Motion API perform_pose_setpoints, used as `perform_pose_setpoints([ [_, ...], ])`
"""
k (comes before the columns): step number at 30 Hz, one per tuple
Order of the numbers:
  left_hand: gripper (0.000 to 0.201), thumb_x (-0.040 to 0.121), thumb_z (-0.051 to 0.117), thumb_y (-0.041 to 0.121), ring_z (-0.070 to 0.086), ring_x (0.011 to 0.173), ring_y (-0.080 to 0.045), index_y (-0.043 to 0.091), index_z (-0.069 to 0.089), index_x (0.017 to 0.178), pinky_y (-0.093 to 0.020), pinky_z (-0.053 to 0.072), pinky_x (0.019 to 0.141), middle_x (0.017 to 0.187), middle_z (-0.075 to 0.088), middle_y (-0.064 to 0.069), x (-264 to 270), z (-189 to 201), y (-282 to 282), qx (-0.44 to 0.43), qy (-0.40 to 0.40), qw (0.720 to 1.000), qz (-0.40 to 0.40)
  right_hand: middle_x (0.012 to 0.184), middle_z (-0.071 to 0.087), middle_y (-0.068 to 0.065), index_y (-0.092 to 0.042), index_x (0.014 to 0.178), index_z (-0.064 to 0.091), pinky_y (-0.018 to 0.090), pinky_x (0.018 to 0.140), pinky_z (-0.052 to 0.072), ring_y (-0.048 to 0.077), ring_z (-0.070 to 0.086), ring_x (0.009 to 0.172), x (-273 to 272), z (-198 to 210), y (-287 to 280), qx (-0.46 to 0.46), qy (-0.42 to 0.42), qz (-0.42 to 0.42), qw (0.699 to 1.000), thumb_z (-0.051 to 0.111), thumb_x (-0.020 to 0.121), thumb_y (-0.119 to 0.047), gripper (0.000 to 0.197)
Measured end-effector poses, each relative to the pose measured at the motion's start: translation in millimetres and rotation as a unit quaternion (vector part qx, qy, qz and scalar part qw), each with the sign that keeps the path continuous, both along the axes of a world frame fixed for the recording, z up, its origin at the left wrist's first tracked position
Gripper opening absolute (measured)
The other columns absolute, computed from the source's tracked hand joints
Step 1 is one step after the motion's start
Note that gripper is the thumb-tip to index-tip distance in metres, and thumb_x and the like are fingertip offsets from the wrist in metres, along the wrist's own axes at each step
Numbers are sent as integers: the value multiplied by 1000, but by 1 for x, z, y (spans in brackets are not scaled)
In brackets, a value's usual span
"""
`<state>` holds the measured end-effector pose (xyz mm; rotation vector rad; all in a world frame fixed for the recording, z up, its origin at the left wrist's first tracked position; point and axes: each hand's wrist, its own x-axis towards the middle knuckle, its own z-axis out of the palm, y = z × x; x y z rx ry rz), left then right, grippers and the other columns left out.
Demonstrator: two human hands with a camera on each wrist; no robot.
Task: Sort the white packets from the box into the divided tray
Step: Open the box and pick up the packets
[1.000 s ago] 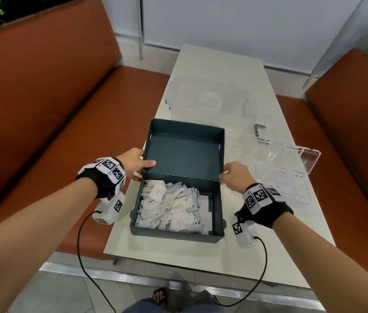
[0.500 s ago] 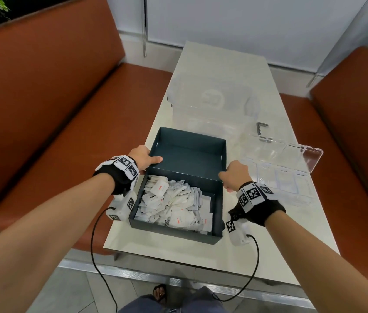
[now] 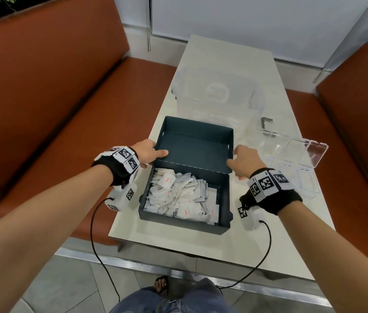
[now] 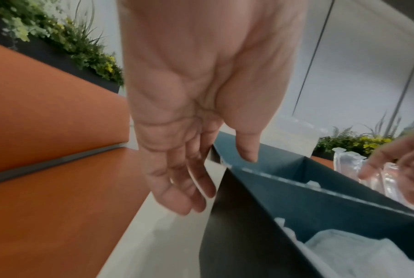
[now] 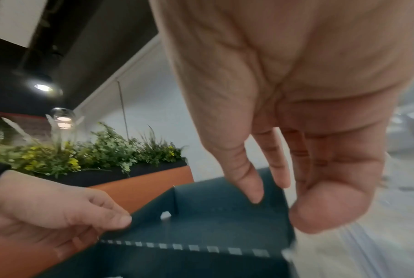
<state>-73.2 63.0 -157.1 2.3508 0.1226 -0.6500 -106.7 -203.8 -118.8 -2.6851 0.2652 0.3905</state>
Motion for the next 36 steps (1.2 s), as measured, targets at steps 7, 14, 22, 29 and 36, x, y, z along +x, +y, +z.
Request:
perform_pose_setpoints([
  [7, 64, 95, 57, 37, 58, 105, -25, 12, 31, 148, -28, 57, 67, 137, 51, -9, -15, 11, 8, -6, -18, 1000, 1, 73, 66, 14, -4, 76, 59, 37, 80, 59, 23, 64, 66, -4, 16, 31, 58, 62, 75, 994, 52, 88, -13, 16],
  [14, 49, 96, 56, 7, 53, 106, -32, 12, 36, 140, -48, 59, 68, 133, 45, -15, -44, -5, -2, -54, 66, 995, 41, 69, 49, 5, -10, 66, 40, 20, 47, 43, 24, 54, 73, -20, -24, 50, -20, 169, 86, 982, 45, 94, -12, 28],
  [22, 54, 96, 56, 7, 51, 98, -29, 12, 35, 145, -46, 59, 66, 140, 44, -17, -48, -9, -1, -49, 57, 996, 42, 77, 50, 15, -4, 81, 46, 50, 88, 52, 24, 62, 75, -13, -50, 65, 183, 205, -85, 958, 54, 90, -1, 13],
  [29, 56, 96, 56, 6, 52, 100, -31, 13, 33, 147, -51, 58, 72, 141, 44, -18, -48, -12, 1, -53, 53, 996, 37, 90, 63, 15, -5, 89, 55, 41, 72, 60, 25, 66, 73, -18, -61, 74, 265, 191, -103, 940, 66, 86, -7, 12],
  [36, 51, 97, 56, 18, 60, 89, -23, 16, 37, 144, -33, 58, 57, 131, 51, -12, -50, -16, 5, -37, 21, 999, 7, 73, 55, 11, -2, 94, 51, 40, 62, 61, 29, 70, 78, -17, -44, 68, 248, 159, -109, 949, 79, 75, -5, 34],
])
